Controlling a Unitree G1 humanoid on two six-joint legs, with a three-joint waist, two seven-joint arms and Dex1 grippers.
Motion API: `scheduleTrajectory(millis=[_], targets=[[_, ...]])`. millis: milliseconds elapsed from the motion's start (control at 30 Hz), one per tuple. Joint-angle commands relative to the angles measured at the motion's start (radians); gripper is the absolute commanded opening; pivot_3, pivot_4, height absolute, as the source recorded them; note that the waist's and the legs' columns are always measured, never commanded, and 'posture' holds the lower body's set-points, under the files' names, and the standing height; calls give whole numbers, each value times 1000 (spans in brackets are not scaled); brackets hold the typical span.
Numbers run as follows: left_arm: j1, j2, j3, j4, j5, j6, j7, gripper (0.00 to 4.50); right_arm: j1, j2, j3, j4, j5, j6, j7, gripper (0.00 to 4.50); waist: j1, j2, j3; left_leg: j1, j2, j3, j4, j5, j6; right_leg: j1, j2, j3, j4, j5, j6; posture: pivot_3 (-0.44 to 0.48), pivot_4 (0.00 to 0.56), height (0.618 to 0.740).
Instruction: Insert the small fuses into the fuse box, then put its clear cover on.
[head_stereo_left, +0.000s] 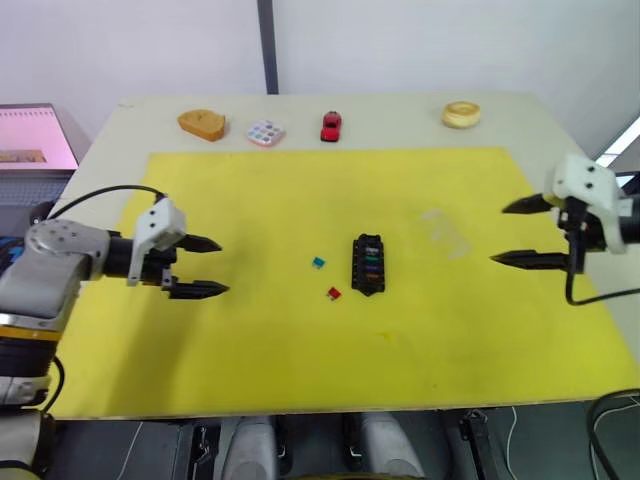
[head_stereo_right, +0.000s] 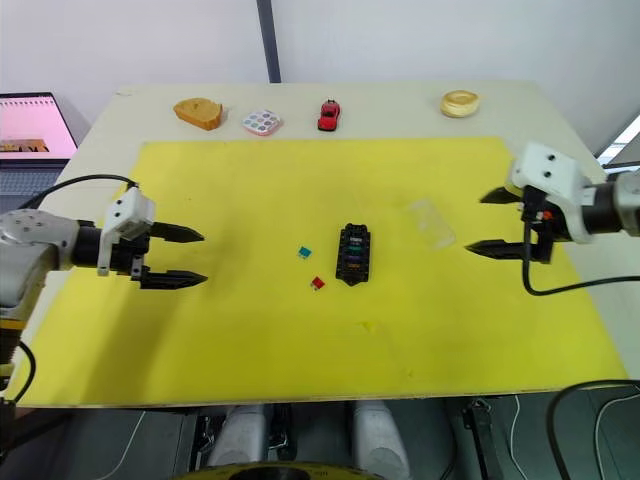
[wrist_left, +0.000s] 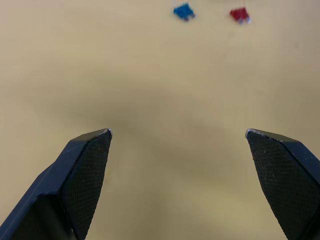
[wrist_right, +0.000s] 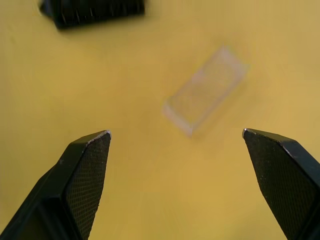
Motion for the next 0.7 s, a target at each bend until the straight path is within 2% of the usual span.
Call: scheduleTrajectory(millis=[33,267,367,467,567,700], targets=[[-49,-39,-11,-37,-47,71,20,4500,-78,53,30,-94,65,78,-28,4446,0,0,0,0,0,0,0,0,0,0,0,0,0,0,0,0,150,740],[-161,-245,-64,39,-114,292,122,4500,-205,219,163,-214,107,161,-94,4446,4,0,0,-1,-1,-1,1,0,0,0,0,0,1,0,0,0,150,740],[-187,-311,-70,57,-153,388,146,3567,-232,259,197,-228,106,169,-114,4500,2,0,0,-1,-1,-1,1,0,0,0,0,0,1,0,0,0,150,740],[-194,-352,-103,90,-131,401,176,2111,-248,282,216,-235,107,182,-128,4500,2,0,0,-1,-1,-2,1,0,0,0,1,0,1,0,0,0,150,740],[-223,-409,-77,147,-169,480,213,2111,-255,296,227,-242,109,190,-140,4500,1,0,0,-1,-1,-2,1,0,0,0,1,0,1,0,0,0,150,740],[-241,-440,-86,222,-151,487,240,2111,-251,299,234,-249,109,195,-150,4500,2,0,0,-1,-1,-2,1,0,0,0,1,0,1,0,0,0,150,740]])
